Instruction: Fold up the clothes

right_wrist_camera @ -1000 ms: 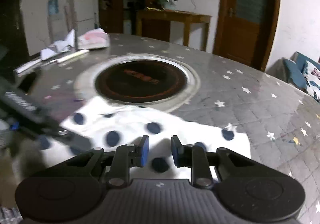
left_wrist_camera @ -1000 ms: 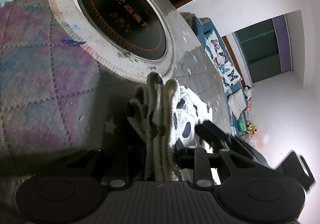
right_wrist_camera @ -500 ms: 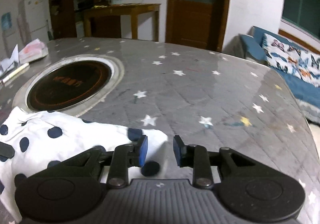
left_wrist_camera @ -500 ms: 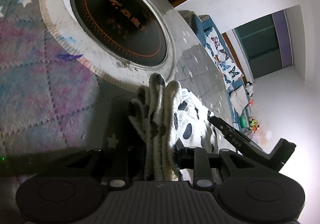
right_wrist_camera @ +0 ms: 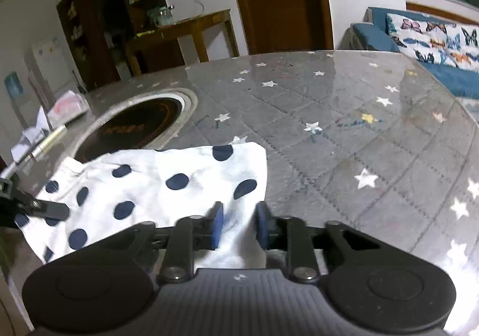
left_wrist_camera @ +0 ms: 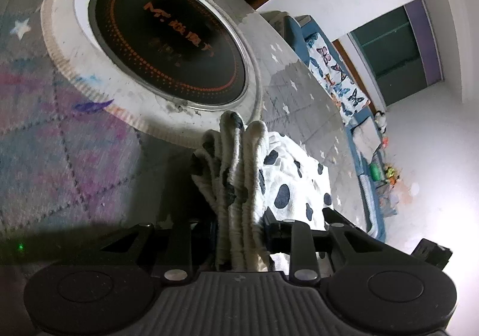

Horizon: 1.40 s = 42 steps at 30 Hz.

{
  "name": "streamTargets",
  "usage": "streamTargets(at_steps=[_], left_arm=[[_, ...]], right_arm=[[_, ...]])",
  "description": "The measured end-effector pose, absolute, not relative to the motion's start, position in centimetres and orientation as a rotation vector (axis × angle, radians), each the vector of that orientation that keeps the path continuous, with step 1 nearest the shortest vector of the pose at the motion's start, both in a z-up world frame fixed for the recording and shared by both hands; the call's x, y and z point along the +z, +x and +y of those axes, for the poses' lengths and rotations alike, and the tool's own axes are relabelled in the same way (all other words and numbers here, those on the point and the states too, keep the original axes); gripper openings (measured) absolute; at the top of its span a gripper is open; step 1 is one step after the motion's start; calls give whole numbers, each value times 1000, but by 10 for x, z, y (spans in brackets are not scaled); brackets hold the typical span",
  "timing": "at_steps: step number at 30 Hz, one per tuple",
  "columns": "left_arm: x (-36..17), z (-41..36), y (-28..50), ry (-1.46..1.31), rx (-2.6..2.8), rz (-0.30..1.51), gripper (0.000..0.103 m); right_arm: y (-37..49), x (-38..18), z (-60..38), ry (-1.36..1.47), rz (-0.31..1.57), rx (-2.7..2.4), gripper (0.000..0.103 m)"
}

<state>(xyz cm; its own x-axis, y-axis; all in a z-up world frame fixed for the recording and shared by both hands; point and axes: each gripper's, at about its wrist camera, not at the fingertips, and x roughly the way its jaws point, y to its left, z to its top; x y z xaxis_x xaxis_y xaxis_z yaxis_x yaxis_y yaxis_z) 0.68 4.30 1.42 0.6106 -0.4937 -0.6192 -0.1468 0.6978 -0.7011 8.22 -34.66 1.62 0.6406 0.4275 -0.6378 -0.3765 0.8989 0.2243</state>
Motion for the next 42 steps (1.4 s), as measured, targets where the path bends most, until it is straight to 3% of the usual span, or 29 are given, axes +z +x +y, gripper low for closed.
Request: streamTargets(at_steps=[4,19,32,34,38,42], left_arm=[[23,36,14,-734,-224,918,30],[68,-63,109,-540,-392,918,30],[62,-144,166,-392,-453,963,33],[58,-146,168,-381,-451,970,34],[54,-144,169,-361,-447,970,46],[59,-143,164,-312,-443,942,58]], right_arm=[[76,21,-351,90,717,454,8],[101,70,-424,90,601,247,6],[150,43,-484,89,661,47,7],[153,36,-488,95,676,28,13],[150,32,-488,91,666,12,15],[143,37,-480,84,643,35,38]])
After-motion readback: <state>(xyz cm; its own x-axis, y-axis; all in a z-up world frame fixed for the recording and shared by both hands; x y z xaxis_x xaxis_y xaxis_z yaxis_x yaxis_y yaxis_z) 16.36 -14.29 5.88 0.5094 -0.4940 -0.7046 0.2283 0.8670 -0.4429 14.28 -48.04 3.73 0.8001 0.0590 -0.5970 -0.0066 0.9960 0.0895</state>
